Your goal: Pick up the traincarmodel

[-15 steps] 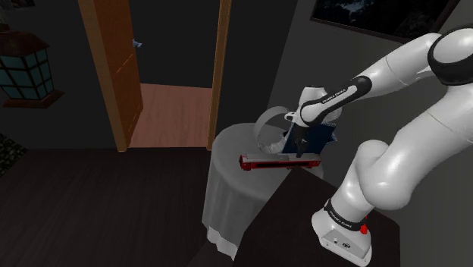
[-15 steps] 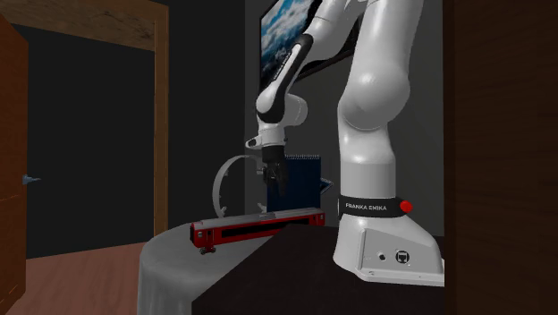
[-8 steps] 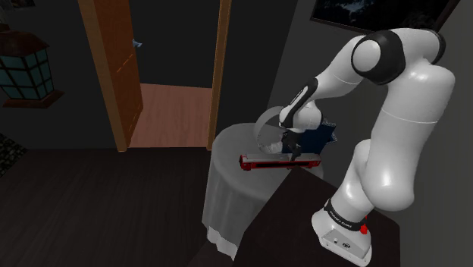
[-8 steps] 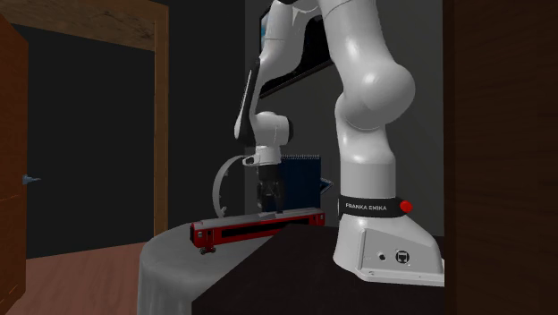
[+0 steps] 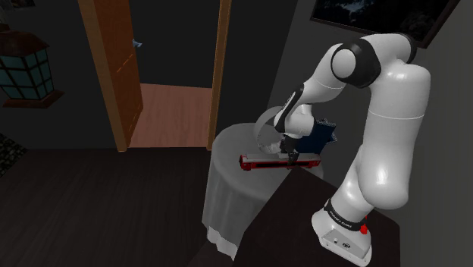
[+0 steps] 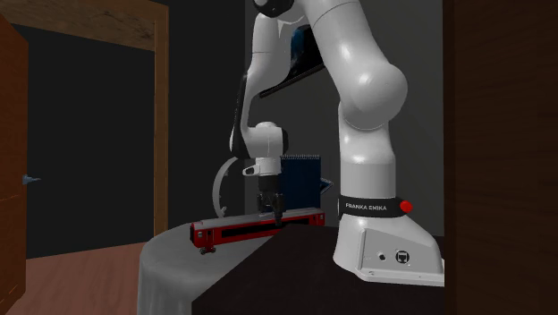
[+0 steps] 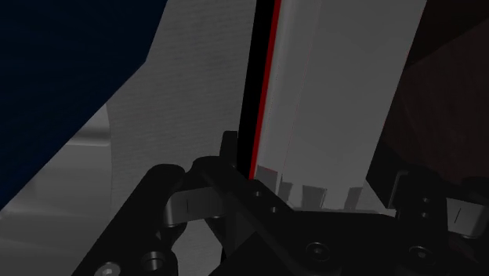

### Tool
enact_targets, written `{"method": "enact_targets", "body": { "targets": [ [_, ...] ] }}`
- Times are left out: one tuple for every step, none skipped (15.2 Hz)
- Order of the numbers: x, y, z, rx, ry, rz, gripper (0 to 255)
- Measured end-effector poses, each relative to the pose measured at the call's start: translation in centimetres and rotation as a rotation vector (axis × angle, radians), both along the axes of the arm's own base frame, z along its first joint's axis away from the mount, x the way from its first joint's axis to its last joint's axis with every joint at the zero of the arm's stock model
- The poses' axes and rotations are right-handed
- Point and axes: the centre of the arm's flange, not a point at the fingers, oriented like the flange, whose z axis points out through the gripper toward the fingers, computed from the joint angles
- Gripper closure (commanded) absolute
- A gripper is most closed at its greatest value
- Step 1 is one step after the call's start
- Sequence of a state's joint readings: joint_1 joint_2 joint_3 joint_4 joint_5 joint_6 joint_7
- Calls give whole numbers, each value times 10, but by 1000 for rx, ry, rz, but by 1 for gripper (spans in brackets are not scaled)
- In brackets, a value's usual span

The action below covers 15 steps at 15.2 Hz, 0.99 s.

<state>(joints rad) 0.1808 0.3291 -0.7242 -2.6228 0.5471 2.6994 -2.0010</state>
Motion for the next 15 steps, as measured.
{"method": "enact_targets", "body": {
  "targets": [
    [0, 0, 0, 1, -1, -1, 255],
    [0, 0, 0, 1, -1, -1, 255],
    [0, 0, -1, 1, -1, -2, 255],
    [0, 0, -1, 1, -1, -2, 255],
    [0, 0, -1, 1, -1, -2, 255],
    [0, 0, -1, 1, -1, -2, 255],
    [0, 0, -1, 1, -1, -2, 255],
    [0, 0, -1, 1, -1, -2, 255],
    [0, 0, 0, 1, -1, -2, 255],
    [-1, 0, 2, 2, 1, -1, 255],
    [-1, 0, 5, 2, 1, -1, 255],
    [-1, 0, 10, 2, 1, -1, 255],
    [-1, 0, 15, 1, 1, -1, 255],
    [-2, 1, 19, 1, 1, -1, 255],
    [-2, 1, 24, 2, 2, -1, 255]
  ]
}}
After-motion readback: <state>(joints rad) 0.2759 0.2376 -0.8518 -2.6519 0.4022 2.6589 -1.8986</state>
